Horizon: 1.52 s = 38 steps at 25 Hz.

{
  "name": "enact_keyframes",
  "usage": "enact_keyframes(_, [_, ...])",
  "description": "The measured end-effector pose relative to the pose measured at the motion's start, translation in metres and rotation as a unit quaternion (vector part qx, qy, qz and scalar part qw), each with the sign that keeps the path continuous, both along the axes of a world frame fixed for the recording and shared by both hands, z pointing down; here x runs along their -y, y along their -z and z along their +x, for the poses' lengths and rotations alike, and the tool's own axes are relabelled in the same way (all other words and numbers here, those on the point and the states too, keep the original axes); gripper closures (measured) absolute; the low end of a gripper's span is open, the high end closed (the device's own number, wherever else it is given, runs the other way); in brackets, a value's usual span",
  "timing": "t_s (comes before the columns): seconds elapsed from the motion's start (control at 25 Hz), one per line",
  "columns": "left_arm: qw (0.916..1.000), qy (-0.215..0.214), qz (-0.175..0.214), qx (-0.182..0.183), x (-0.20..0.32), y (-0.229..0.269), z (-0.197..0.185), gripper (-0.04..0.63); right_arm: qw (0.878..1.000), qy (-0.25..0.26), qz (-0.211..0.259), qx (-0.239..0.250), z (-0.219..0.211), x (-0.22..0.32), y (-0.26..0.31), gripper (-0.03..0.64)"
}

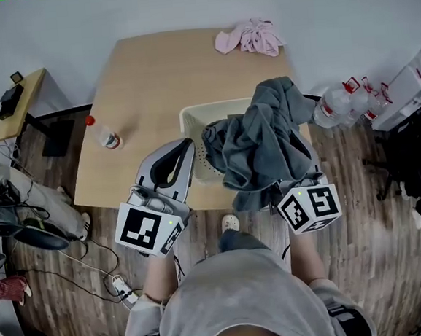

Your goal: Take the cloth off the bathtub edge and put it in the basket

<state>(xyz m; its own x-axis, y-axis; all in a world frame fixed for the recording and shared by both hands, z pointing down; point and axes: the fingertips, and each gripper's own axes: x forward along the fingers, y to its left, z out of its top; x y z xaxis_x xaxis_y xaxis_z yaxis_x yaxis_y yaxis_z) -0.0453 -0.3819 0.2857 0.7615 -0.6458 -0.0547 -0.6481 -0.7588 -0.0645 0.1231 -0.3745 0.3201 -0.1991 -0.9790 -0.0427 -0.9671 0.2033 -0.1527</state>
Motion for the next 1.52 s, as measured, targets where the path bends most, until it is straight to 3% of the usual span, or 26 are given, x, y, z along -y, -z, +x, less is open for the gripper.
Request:
enact_keyframes(0.4, [0.9994, 0.028, -0.015, 0.009, 0.038, -0.01, 0.007, 0.595, 0.996, 0.016, -0.079, 0.03, 0.011, 0.057, -0.056, 0.457])
enact_keyframes(0.92, [0.9973, 0.053, -0.047, 0.019, 0.068, -0.035, -0.002, 0.595, 0.977, 0.046, -0.208, 0.002, -0.001, 0.098, -0.133, 0.456])
enact_keyframes(1.2, [0.9956, 0.068, -0.062, 0.015, 0.081, -0.046, -0.009, 0.595, 0.955, 0.075, -0.287, -0.019, -0.007, 0.112, -0.169, 0.456])
enact_keyframes(1.52, [0.9924, 0.091, -0.082, 0.015, 0.092, -0.06, -0.025, 0.595, 0.915, 0.115, -0.38, -0.068, -0.017, 0.123, -0.214, 0.454])
